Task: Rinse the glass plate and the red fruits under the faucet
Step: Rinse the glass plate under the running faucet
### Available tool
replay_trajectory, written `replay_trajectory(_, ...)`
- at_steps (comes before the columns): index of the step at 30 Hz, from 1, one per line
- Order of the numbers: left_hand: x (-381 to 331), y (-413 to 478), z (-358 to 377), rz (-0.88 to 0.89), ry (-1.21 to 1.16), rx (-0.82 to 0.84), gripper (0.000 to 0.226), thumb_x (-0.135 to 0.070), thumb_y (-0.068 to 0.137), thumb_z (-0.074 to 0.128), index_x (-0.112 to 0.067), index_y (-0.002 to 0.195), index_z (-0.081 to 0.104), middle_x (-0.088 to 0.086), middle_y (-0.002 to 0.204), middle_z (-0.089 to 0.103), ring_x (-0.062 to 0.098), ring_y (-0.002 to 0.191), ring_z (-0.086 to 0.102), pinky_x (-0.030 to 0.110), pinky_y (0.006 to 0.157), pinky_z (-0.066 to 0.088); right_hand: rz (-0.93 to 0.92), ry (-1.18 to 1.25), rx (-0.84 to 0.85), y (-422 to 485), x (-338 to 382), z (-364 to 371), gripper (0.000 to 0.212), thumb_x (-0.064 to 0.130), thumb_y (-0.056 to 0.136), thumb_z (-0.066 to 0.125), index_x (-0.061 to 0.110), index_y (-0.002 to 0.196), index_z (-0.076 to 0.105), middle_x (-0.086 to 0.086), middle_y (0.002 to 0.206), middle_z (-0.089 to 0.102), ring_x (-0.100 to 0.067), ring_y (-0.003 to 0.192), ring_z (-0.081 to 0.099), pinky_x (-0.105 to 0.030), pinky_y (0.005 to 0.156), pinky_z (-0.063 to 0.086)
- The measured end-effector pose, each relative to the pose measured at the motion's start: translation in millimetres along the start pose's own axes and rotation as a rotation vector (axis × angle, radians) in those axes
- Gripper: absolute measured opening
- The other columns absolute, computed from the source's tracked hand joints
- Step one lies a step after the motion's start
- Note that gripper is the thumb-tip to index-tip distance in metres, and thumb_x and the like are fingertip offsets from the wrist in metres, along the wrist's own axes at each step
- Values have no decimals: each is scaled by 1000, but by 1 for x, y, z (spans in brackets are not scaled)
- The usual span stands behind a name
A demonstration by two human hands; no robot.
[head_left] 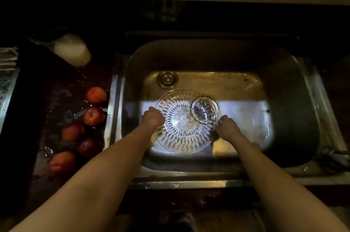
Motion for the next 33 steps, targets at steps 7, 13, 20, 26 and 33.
replay_trajectory(7,19,13,12,-73,-464,-21,40,8,82,44,-8,118,42,24,127,51,39,104,58,44,86,53,138,113,72,15,-16,22,40,19,88,57,-5,118,45,-26,121,58,-38,110,57,-37,86,46)
replay_trajectory(13,-3,-22,6,61,-1076,108,40,13,88,38,-23,106,38,12,103,50,19,65,55,26,43,50,143,346,-70,0,-26,-8,16,9,82,61,10,87,46,-19,95,58,-29,89,60,-40,80,49)
replay_trajectory(20,-54,-81,-30,349,-1297,144,23,-10,94,46,-25,111,42,9,105,63,26,74,72,33,59,59,18,564,-285,-59,-28,-106,17,3,84,60,7,101,57,-15,90,61,-23,68,57,-39,68,51)
replay_trajectory(26,-92,-111,-52,352,-1342,51,26,-3,98,32,-25,110,41,17,111,58,36,83,68,46,68,59,-85,363,-522,-136,-30,-191,28,19,93,51,7,117,58,-16,109,65,-29,95,61,-41,84,49)
replay_trajectory(33,-139,-141,-56,343,-1394,201,31,3,97,27,-24,102,42,18,101,57,35,79,66,41,58,60,182,222,-853,-210,-94,-221,30,17,96,44,0,118,55,-21,118,55,-37,103,55,-50,87,47)
Point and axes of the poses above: each hand's wrist, its own y-axis towards the middle knuckle, its own z-axis out of the palm, x = y × z, the point moved 8 cm from there along y, towards the middle knuckle
